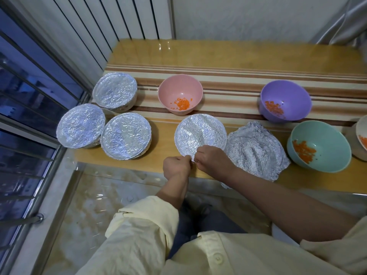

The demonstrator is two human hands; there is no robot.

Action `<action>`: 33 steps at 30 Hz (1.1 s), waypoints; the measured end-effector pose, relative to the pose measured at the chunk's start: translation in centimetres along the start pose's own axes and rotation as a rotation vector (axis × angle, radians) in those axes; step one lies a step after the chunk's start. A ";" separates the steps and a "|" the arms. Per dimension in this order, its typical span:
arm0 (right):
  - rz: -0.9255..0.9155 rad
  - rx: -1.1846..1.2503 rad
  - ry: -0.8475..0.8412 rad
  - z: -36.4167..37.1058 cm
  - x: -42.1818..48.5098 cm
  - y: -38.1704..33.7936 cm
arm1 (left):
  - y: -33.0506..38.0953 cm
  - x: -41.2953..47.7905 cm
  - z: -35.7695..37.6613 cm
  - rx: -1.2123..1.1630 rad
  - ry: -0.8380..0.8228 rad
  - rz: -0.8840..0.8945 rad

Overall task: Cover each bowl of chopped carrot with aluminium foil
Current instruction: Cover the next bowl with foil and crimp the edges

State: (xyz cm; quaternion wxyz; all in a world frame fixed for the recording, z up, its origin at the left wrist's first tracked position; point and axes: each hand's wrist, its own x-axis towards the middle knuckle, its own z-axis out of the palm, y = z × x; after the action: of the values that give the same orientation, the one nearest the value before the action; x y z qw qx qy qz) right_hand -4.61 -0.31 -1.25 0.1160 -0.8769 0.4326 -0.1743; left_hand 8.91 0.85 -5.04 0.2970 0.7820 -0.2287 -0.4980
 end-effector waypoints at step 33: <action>0.005 -0.013 0.006 -0.1 -0.3 -0.2 | 0.0 -1.5 0.0 -0.069 0.028 -0.001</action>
State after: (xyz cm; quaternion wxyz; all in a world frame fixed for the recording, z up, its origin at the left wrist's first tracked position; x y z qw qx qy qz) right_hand -4.70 0.06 -1.12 0.1094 -0.8760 0.4364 -0.1740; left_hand 8.29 1.82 -4.03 0.3266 0.7782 -0.2068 -0.4949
